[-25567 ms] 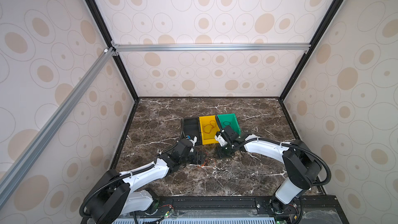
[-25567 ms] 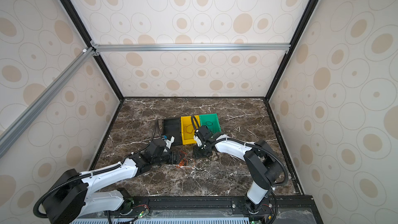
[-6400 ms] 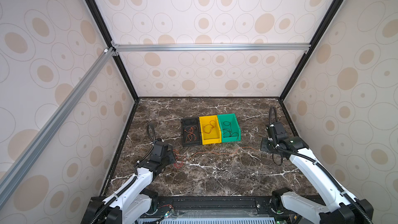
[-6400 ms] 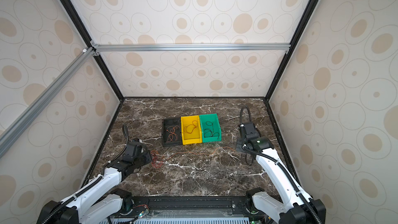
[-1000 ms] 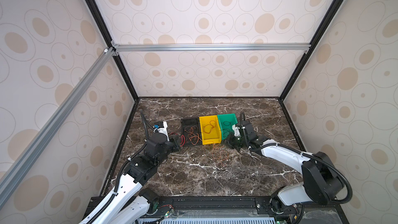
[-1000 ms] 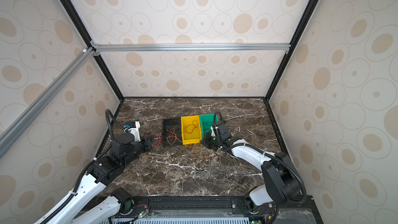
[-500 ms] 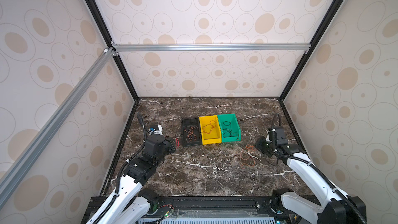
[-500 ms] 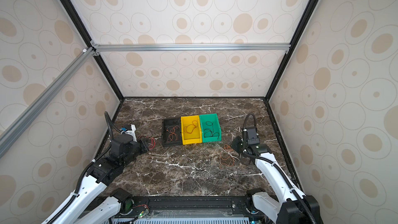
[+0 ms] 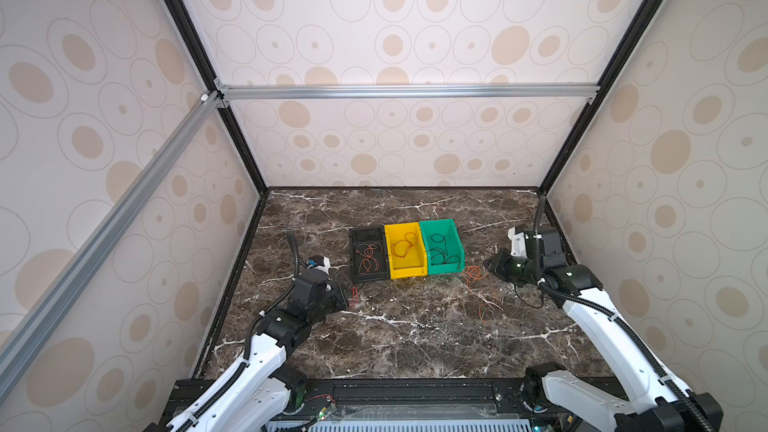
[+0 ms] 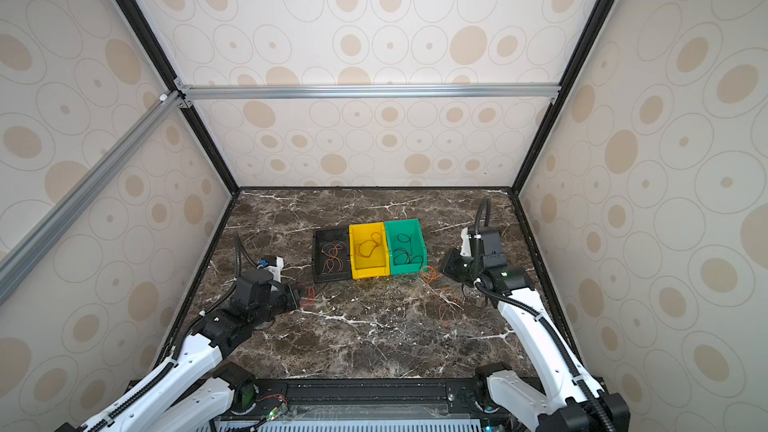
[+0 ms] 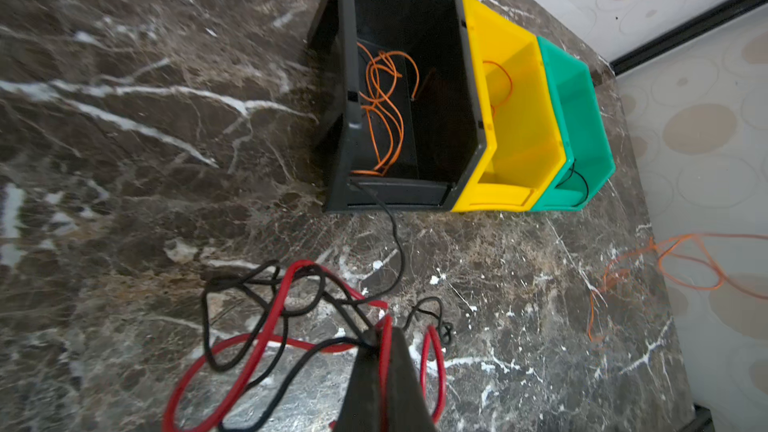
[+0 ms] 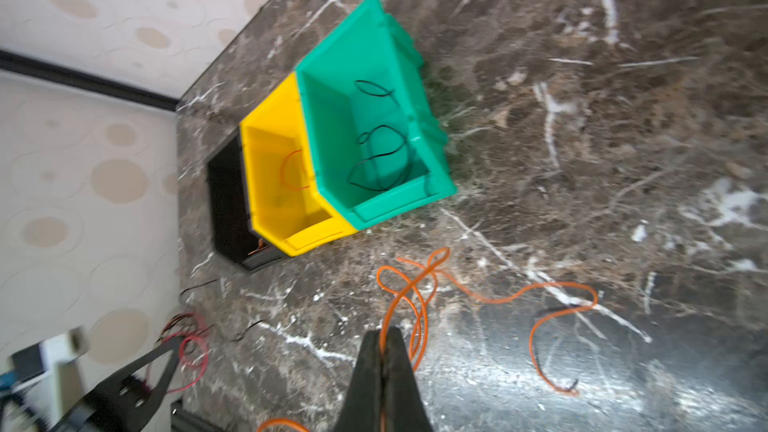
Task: Untangle the cables
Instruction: 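Lift the orange wire with the right gripper and carry it over the black bin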
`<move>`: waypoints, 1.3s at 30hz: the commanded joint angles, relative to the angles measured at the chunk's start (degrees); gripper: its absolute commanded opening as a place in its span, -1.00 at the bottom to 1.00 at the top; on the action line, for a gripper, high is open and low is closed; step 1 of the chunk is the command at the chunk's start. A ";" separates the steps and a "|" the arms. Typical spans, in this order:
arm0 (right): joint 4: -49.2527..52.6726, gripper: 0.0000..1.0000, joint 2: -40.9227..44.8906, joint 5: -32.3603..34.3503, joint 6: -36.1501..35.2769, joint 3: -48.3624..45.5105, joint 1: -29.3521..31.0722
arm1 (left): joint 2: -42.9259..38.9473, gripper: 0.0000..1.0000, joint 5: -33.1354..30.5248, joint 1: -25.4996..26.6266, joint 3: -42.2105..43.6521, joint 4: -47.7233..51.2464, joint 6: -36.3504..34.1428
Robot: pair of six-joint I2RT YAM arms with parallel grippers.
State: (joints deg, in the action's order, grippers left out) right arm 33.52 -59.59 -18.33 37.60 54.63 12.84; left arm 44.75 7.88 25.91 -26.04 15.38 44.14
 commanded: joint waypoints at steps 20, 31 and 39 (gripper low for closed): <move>-15.24 -1.00 -27.95 -8.46 3.48 34.86 23.17 | 2.71 -0.46 3.65 7.84 13.91 -15.68 7.68; -19.55 -1.00 -45.05 -9.96 4.72 47.46 26.90 | -3.20 0.11 -0.16 7.88 12.31 -6.57 9.04; -19.85 -1.00 -55.20 -7.09 2.86 52.57 27.31 | -6.43 0.11 -0.24 7.84 13.12 -4.83 9.78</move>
State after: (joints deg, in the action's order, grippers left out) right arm 14.50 -113.21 -27.16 41.69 105.16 39.75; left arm 38.98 8.60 33.39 -12.14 8.78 52.97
